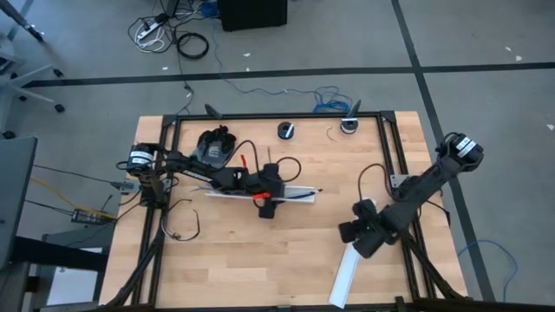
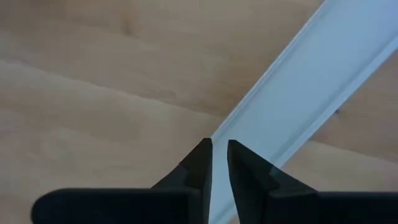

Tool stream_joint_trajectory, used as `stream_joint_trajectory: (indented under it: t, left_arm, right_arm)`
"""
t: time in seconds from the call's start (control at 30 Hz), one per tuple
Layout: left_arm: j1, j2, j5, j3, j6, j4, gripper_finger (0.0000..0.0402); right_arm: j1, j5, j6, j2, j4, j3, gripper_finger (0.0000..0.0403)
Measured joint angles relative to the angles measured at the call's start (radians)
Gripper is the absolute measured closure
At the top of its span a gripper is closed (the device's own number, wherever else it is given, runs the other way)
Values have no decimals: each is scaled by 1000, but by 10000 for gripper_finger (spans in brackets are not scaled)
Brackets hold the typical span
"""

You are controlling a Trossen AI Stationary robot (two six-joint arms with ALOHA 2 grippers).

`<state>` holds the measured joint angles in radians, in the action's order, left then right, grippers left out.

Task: Ziptie cables
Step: Close the white cable duct

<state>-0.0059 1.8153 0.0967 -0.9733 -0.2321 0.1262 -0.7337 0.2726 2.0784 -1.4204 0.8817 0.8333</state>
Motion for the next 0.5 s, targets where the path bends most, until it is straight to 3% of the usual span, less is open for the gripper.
stream_joint_trajectory:
  t: [0.17,0.33,0.5]
  left_arm:
    - [0,0,0,0,0,58,158]
    - [0,0,0,0,0,65,158]
    - [0,0,0,0,0,64,158]
  right_arm:
    - [-58,9,66,0,-2,0,355]
    - [-65,-121,119,-18,-11,0,359]
    - [-42,-173,150,-72,-2,0,372]
